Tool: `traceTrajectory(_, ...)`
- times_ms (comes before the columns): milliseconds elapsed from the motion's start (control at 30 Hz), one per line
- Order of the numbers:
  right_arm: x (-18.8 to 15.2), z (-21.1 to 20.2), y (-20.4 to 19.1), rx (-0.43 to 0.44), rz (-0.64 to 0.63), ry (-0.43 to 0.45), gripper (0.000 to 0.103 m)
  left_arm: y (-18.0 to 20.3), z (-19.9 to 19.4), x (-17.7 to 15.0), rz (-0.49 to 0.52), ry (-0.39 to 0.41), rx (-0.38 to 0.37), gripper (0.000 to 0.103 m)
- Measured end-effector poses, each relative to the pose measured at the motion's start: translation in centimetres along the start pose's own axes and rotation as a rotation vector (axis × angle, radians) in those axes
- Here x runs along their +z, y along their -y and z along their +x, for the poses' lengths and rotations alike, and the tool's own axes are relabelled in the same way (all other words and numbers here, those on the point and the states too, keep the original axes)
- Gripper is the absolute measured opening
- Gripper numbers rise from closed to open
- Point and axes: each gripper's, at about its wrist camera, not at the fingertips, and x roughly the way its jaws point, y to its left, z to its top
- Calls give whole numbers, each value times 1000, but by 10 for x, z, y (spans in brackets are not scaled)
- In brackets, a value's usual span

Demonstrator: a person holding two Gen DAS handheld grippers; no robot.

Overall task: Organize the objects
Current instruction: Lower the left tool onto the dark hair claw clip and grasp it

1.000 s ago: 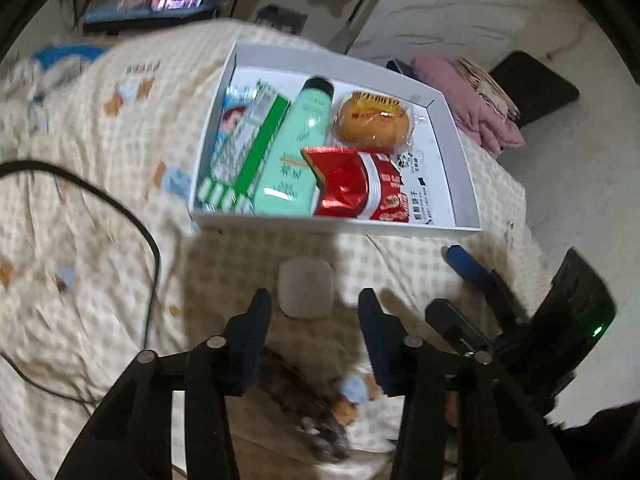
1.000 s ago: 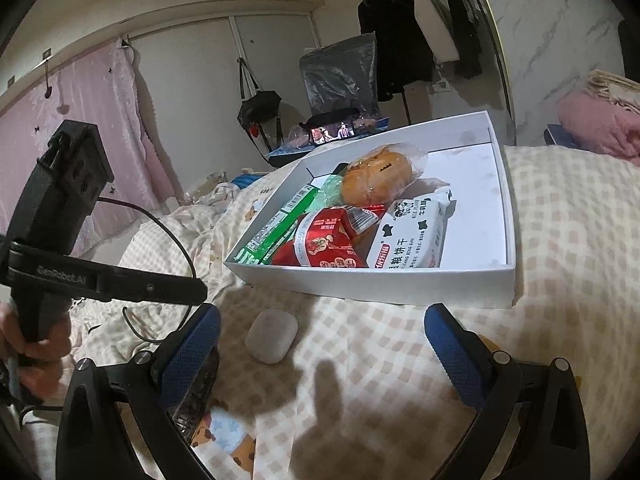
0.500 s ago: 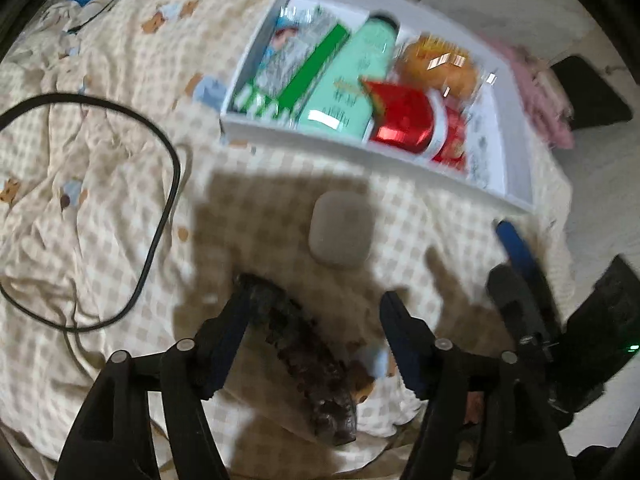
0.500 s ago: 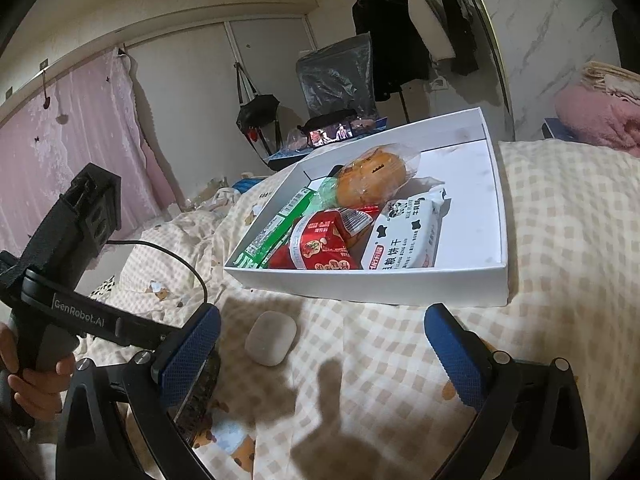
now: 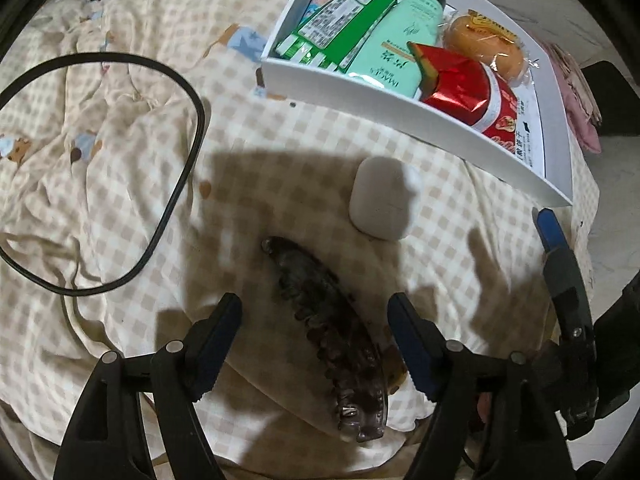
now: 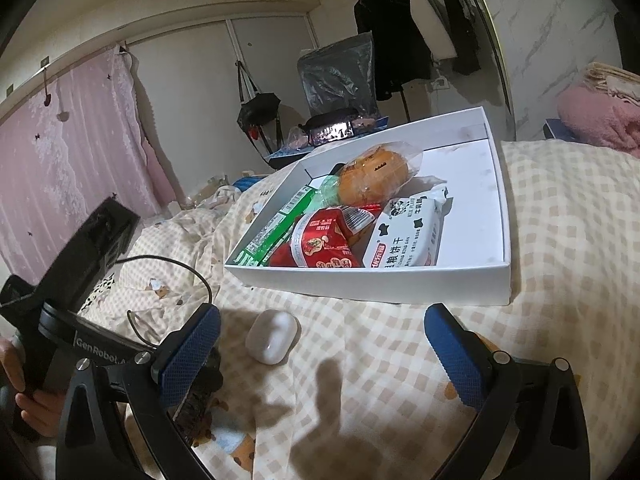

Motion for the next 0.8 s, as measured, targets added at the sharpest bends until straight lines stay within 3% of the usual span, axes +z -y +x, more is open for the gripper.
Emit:
traceTrajectory(100,0,0,0,0,-2,-3,102,-1,-1,-4,12,-6,-63,77)
traceTrajectory(167,-1,1,0,-1,-5,-4,102,2,1,-6,29,-21,-76,61)
traceTrajectory(433,-2,2,1,1,-2,-12,102,3,9,-11,40,-60,-69,58)
traceTrajectory(467,-2,3,0,2,-2,-13,102,2,9,-12,34,-61,-75,56)
traceTrajectory(533,-2,2,0,1,-3,-11,102,1,6,-14,32,-58,-101,40)
traceTrajectory(800,-2,4,1,2,-5,-17,102,16,-24,-17,119,41,-73,38)
